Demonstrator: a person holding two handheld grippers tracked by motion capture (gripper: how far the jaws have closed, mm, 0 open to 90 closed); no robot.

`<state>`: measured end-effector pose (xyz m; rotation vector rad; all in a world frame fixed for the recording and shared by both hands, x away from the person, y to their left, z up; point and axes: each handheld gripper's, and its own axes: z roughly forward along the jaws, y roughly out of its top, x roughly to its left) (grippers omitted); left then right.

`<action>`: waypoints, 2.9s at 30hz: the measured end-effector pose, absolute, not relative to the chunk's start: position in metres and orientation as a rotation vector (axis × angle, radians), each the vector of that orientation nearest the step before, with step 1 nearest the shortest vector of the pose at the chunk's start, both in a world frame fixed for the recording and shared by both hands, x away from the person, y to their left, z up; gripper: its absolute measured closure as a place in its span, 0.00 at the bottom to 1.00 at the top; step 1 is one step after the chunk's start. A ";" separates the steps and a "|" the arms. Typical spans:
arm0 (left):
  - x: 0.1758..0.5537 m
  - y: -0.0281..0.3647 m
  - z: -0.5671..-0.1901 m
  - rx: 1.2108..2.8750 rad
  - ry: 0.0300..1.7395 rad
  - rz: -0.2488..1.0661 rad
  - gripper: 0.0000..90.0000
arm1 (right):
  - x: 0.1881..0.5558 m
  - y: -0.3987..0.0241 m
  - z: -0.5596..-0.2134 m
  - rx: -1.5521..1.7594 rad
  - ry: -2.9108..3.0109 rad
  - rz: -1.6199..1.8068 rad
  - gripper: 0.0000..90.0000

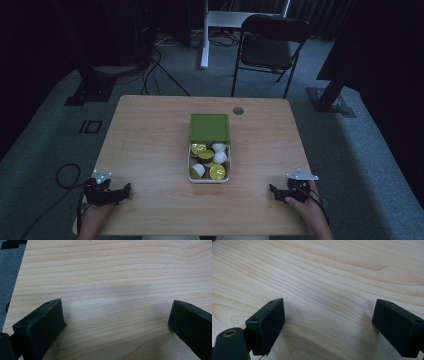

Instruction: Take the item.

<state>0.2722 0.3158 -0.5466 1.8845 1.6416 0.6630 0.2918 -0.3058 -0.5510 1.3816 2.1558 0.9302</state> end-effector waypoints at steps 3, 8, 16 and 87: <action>0.272 0.316 -0.547 1.885 1.641 0.663 0.01 | 0.292 -0.306 -0.551 1.375 2.161 0.932 0.12; 0.272 0.316 -0.547 1.885 1.642 0.662 0.01 | 0.292 -0.306 -0.551 1.376 2.161 0.932 0.12; 0.272 0.316 -0.547 1.884 1.641 0.663 0.01 | 0.292 -0.306 -0.551 1.378 2.158 0.932 0.12; 0.272 0.316 -0.547 1.882 1.643 0.662 0.01 | 0.313 -0.220 -0.429 1.100 2.093 1.305 0.15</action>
